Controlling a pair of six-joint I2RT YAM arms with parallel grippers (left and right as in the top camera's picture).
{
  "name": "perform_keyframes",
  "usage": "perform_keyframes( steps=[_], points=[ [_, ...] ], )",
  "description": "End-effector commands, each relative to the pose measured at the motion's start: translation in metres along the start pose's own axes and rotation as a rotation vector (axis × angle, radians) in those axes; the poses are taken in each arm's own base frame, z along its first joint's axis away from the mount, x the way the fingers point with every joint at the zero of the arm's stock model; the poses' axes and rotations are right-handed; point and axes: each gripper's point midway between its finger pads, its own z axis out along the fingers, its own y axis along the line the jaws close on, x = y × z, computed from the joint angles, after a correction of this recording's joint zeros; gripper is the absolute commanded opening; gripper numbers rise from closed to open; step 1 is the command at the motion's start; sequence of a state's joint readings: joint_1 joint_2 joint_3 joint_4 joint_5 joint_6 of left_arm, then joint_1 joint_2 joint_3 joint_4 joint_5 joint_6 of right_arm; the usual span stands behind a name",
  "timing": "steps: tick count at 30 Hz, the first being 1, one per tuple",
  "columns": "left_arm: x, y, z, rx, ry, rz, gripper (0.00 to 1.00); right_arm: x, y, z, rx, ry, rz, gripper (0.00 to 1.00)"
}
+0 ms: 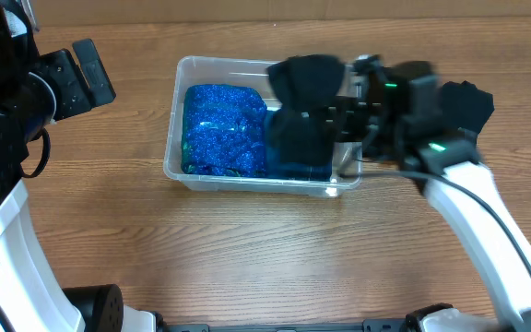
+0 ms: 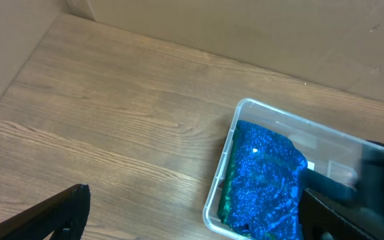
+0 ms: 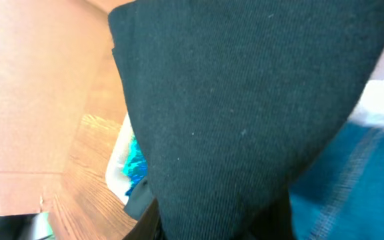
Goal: Pack container
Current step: 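Grasp the black garment and place it on the denim in the bin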
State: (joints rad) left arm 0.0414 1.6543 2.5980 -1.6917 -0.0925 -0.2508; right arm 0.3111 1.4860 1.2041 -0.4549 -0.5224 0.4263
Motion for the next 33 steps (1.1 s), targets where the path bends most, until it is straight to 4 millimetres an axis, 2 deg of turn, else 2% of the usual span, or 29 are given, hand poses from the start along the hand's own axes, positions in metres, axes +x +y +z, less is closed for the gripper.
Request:
perform_keyframes(
  steps=[1,2,4,6,8,11,14,17,20,22,25,27,29,33],
  points=[
    [-0.001,0.0,0.0,0.002,-0.001,0.016,1.0,0.017,-0.019,0.047,0.045,0.06,0.18,0.04],
    [-0.001,0.0,0.0,0.002,-0.001,0.016,1.0,0.021,-0.027,0.056,0.074,0.068,0.198,0.11],
    [-0.001,0.0,0.0,0.002,-0.002,0.016,1.0,0.025,-0.051,0.066,0.166,0.062,0.214,0.43],
    [-0.001,0.0,0.0,0.002,-0.001,0.016,1.0,0.024,-0.061,0.066,0.201,0.058,0.171,0.52],
    [-0.001,0.0,0.0,0.002,-0.001,0.016,1.0,0.017,-0.057,0.056,0.199,0.046,0.108,0.57],
    [-0.001,0.0,0.0,0.002,-0.001,0.016,1.0,-0.003,-0.042,0.027,0.193,0.005,0.027,0.68],
    [-0.001,0.0,0.0,0.003,-0.001,0.016,1.0,-0.028,-0.03,-0.018,0.205,-0.064,-0.029,0.77],
    [-0.001,0.0,0.0,0.002,-0.002,0.016,1.0,-0.051,-0.04,-0.069,0.256,-0.149,-0.07,0.79],
    [-0.001,0.0,0.0,0.002,-0.001,0.016,1.0,-0.064,-0.079,-0.107,0.35,-0.212,0.0,0.81],
    [-0.001,0.0,0.0,0.002,-0.002,0.016,1.0,-0.068,-0.121,-0.132,0.43,-0.237,0.095,0.83],
    [-0.001,0.0,0.0,0.005,-0.001,0.016,1.0,-0.068,-0.175,-0.15,0.503,-0.247,0.213,0.85],
    [-0.001,0.0,0.0,0.004,-0.001,0.016,1.0,-0.066,-0.208,-0.149,0.512,-0.222,0.242,0.87],
    [-0.001,0.0,0.0,0.005,-0.001,0.016,1.0,-0.065,-0.228,-0.138,0.497,-0.196,0.244,0.9],
    [-0.001,0.0,0.0,0.005,-0.001,0.016,1.0,-0.058,-0.276,-0.099,0.492,-0.141,0.275,0.9]
  ],
)
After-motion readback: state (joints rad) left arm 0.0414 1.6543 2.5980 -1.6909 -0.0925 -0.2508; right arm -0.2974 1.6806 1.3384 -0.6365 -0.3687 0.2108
